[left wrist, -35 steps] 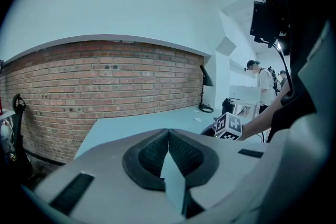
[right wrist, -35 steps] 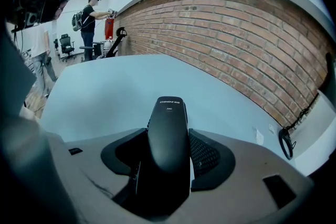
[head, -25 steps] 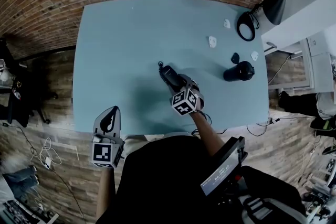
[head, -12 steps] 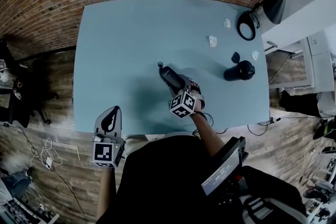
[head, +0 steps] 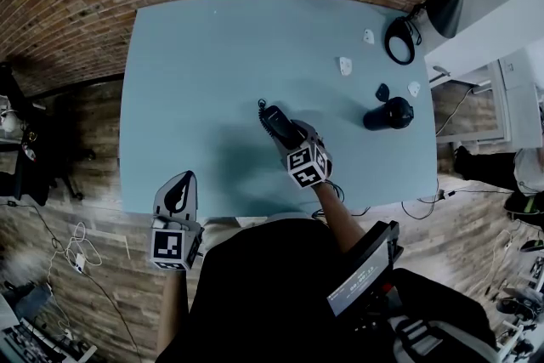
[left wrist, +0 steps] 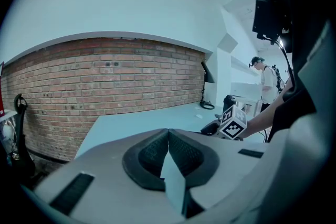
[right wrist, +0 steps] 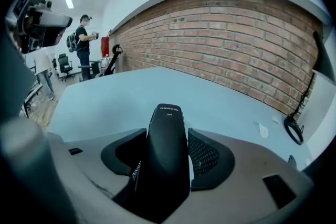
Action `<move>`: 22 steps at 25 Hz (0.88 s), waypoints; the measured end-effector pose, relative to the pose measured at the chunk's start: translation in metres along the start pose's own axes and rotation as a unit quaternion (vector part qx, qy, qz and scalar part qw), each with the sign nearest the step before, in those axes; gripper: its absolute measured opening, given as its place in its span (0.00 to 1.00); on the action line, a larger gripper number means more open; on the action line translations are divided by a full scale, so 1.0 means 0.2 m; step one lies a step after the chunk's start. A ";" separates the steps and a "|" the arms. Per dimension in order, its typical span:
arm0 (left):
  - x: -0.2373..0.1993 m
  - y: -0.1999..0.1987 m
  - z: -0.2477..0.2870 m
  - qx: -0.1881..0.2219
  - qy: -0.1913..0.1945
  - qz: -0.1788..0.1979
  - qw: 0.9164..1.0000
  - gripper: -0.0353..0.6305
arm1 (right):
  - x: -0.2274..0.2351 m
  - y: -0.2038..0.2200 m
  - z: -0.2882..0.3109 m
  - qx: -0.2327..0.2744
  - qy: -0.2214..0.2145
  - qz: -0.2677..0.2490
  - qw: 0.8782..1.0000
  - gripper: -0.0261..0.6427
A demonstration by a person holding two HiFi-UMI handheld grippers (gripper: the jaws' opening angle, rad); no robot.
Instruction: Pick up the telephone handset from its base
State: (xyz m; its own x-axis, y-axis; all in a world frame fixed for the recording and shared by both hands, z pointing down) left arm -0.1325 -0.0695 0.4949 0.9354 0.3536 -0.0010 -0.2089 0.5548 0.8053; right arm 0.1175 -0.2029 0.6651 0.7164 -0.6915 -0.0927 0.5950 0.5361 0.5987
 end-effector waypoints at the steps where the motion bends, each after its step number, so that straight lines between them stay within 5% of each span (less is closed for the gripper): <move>1: 0.00 0.00 0.00 -0.001 0.000 0.001 1.000 0.07 | 0.01 0.00 0.00 0.000 0.000 0.005 1.000 0.40; 22: 0.01 0.03 0.00 -0.008 0.001 0.002 1.000 0.07 | 0.01 0.02 0.02 -0.024 0.013 -0.010 1.000 0.41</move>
State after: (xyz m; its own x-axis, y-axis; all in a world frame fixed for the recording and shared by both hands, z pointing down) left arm -0.1316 -0.0663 0.4993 0.9338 0.3577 0.0003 -0.2168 0.5654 0.7958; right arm 0.1205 -0.2038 0.6709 0.7122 -0.6907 -0.1252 0.6262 0.5445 0.5581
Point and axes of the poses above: the fingertips, and each gripper's own axes: z forward along the fingers, x to its right, y out of its underside, the point moved 6 cm from there along -z, backward along the fingers, and after that the axes turned 13 degrees about -x, right-handed, at the moved point
